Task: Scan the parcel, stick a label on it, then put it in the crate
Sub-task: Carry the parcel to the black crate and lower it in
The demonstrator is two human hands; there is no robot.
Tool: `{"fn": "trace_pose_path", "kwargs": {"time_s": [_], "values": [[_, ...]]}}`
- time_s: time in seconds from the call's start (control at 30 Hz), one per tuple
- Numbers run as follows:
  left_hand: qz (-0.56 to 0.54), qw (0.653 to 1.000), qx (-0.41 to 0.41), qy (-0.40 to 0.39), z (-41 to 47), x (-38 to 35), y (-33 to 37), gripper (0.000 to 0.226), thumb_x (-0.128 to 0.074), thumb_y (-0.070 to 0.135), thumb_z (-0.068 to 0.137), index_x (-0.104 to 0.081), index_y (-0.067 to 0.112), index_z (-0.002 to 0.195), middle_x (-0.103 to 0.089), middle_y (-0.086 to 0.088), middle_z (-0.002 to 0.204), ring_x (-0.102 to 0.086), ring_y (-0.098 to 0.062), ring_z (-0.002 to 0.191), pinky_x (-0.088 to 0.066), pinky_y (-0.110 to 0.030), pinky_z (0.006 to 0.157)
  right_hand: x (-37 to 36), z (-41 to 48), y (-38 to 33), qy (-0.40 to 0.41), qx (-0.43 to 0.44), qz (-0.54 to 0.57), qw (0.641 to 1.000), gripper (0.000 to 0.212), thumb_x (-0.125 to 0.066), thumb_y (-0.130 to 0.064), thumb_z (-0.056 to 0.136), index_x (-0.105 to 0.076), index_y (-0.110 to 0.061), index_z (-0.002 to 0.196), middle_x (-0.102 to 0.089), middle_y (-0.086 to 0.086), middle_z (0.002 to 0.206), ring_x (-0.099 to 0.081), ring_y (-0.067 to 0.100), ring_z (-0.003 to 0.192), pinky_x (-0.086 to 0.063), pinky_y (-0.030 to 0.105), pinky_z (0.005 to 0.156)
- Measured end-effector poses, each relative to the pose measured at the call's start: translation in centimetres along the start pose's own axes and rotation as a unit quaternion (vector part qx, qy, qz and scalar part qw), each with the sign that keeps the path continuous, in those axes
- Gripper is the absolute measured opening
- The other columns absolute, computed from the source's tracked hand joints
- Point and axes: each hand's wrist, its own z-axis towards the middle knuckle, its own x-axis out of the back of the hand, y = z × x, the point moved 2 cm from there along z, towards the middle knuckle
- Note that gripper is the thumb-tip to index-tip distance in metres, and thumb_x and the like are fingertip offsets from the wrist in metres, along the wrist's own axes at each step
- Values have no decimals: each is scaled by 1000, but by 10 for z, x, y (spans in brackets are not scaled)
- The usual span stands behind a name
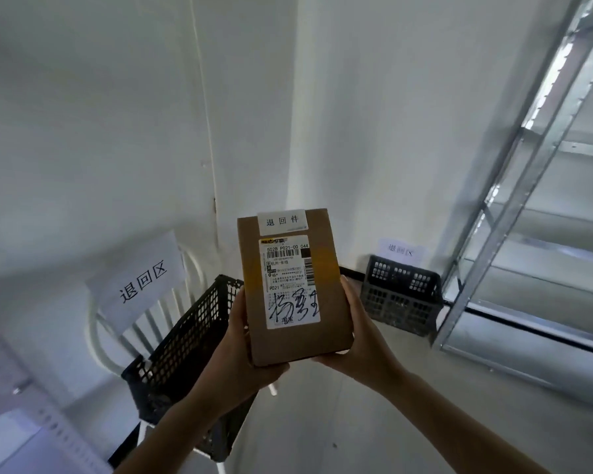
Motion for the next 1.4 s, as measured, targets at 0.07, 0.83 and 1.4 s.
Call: {"fn": "trace_pose_path", "kwargs": {"time_s": [0.07, 0.83, 1.4], "values": [[-10, 999, 29, 30, 21, 3, -11, 128, -86, 12, 68, 14, 30, 145, -34, 63, 117, -36, 38, 111, -34, 11, 82, -1, 36, 14, -30, 10, 3, 1000, 119, -88, -23, 66, -2, -23, 150, -28, -45, 140, -42, -10, 130, -45, 10, 98], [33, 889, 369, 270, 123, -19, -220, 131, -85, 25, 69, 18, 20, 150, -30, -1, 154, -38, -15, 137, -37, -24, 107, -191, 278, 225, -393, 16, 16, 919, 125, -82, -30, 69, 14, -37, 148, -23, -7, 156, -28, 11, 142, -41, 44, 111], [-93, 807, 528, 246, 78, -120, -348, 136, -83, 20, 66, 24, 12, 149, -36, -1, 150, -42, -9, 131, -42, -22, 105, -293, 226, 340, -597, -139, -31, 790, 127, -76, -15, 75, 29, -30, 145, -29, -4, 149, -40, 8, 129, -40, 13, 97]]}}
